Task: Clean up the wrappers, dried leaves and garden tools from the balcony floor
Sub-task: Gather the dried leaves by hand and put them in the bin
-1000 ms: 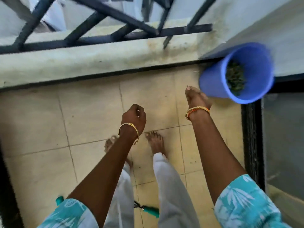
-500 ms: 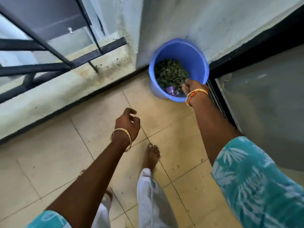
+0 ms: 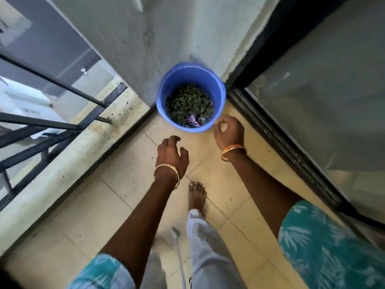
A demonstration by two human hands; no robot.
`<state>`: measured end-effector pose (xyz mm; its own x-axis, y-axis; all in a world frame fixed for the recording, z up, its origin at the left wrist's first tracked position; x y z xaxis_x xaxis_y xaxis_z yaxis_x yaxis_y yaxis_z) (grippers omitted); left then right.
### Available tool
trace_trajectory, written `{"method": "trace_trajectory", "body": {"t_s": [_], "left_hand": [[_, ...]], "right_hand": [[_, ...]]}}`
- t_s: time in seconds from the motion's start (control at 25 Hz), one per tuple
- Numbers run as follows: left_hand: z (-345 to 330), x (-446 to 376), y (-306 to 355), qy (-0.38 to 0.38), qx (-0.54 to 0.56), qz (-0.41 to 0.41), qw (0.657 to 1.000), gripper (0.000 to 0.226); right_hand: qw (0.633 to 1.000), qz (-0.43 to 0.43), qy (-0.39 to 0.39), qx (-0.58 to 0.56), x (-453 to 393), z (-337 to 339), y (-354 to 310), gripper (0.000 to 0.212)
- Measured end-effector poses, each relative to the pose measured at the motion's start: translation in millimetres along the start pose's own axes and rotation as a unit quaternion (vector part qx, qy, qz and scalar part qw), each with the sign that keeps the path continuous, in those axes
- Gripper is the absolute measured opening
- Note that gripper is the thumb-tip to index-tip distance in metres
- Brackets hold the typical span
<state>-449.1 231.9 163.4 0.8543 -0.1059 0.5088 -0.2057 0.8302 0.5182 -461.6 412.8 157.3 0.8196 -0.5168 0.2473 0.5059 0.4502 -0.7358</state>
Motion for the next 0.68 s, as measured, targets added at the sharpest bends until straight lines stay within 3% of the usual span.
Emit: {"method": "trace_trajectory", "body": {"t_s": [0.2, 0.32, 0.52, 0.6, 0.68], "left_hand": [[11.9, 55.0, 58.3, -0.062, -0.116, -0.103, 0.986, 0.049], [19.9, 95.6, 82.2, -0.108, -0.168, -0.193, 0.961, 0.053], [36.1, 155.6, 113.4, -0.164, -0.251, -0.333, 0.894, 0.055], [42.6, 178.0, 118.4, -0.188, -0.283, -0.373, 0.863, 0.049], [56.3, 196.3, 112.1, -0.199, -0.273, -0.378, 0.862, 0.038]], "right_hand": [[0.993, -0.012, 0.082, 0.085, 103.6, 61.5, 7.5, 0.013], [0.982, -0.065, 0.129, 0.123, 159.8, 93.2, 4.0, 0.026], [0.948, -0.206, 0.239, 0.048, 246.5, 140.2, -21.5, 0.041], [0.935, -0.238, 0.263, 0.005, 272.5, 152.0, -37.3, 0.035], [0.919, -0.279, 0.278, -0.028, 295.7, 158.8, -49.8, 0.020]]}}
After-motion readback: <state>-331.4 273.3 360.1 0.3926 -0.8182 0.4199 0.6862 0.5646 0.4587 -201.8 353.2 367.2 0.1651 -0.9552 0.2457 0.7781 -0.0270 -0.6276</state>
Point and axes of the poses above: each hand's wrist, its own x-axis away from the middle knuckle, its own z-axis out of the back of the hand, y = z × x, the point moved 4 cm from there along -x, towards the middle knuckle, and after that the axes turned 4 degrees about -x, right-handed, at the moved point
